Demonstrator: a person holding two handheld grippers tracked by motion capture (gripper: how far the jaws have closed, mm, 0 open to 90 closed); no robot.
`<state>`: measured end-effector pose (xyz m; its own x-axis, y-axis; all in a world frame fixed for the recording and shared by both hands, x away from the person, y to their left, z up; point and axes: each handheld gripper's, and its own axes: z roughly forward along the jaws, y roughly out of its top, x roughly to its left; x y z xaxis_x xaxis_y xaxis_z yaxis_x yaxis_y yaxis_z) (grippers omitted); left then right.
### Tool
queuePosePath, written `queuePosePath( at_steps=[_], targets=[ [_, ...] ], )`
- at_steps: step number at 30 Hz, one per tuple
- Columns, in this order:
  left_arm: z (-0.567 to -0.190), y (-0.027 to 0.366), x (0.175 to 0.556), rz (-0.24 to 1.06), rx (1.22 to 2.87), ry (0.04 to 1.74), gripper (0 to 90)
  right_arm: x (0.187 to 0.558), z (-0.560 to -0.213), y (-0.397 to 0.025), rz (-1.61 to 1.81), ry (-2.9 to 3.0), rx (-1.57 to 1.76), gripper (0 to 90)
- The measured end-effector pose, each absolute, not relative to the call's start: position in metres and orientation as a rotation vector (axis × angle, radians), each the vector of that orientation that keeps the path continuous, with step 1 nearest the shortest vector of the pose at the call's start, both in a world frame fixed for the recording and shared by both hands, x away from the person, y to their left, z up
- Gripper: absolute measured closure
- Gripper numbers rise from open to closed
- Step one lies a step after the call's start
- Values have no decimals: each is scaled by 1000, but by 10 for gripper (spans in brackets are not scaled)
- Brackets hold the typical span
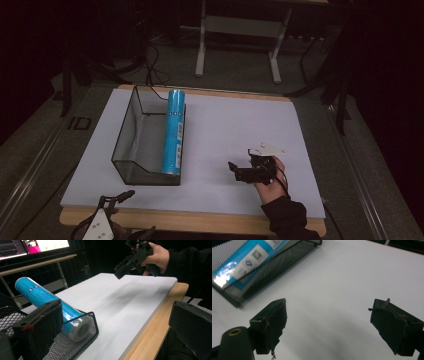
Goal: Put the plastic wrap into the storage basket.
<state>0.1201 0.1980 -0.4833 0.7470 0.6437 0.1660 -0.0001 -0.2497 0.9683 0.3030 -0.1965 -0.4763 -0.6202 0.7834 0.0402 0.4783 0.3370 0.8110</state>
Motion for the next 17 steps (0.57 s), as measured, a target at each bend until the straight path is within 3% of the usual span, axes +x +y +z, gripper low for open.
queuePosePath(
  at_steps=[17],
  targets=[
    [-484, 197, 120, 652, 1742, 508, 2, 302, -495, -198, 1122, 2254, 1049, 139]
  ],
)
